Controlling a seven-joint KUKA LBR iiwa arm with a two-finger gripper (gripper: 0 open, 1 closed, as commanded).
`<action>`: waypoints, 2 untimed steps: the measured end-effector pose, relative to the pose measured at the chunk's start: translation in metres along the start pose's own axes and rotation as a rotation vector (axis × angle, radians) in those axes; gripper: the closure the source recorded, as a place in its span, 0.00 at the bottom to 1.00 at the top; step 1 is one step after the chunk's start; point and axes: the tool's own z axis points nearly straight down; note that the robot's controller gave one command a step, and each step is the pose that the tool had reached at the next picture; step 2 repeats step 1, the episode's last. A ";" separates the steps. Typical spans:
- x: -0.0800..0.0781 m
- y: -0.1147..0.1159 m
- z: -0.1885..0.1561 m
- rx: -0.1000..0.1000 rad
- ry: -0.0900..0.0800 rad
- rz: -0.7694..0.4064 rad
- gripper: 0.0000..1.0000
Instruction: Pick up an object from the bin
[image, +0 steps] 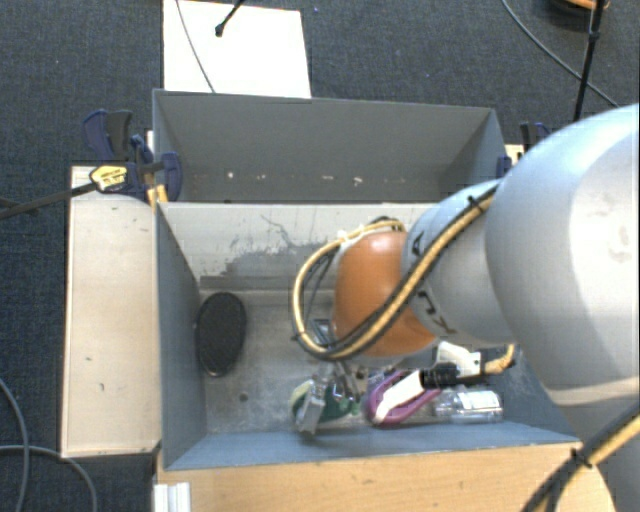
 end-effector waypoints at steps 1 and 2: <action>-0.001 0.003 -0.004 -0.005 -0.006 0.000 1.00; -0.001 0.003 -0.004 -0.005 -0.006 0.000 1.00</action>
Offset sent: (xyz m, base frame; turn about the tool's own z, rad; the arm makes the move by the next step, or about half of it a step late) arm 0.0000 0.0000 0.0000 0.0000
